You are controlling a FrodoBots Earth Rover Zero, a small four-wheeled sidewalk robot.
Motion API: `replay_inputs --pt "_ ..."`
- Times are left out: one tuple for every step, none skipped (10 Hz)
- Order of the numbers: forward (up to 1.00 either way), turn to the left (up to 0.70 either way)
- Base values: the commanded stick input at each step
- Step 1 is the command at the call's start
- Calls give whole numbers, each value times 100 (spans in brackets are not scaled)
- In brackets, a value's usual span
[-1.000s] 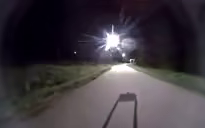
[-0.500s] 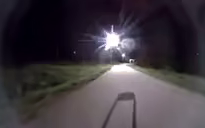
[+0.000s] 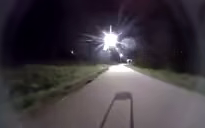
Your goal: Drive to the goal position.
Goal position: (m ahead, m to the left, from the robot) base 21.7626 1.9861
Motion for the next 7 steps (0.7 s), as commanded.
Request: replay_inputs --pt "70 0" --pt "70 0" --pt "70 0" --pt "70 0" --pt "70 0" --pt "70 0" --pt "70 0"
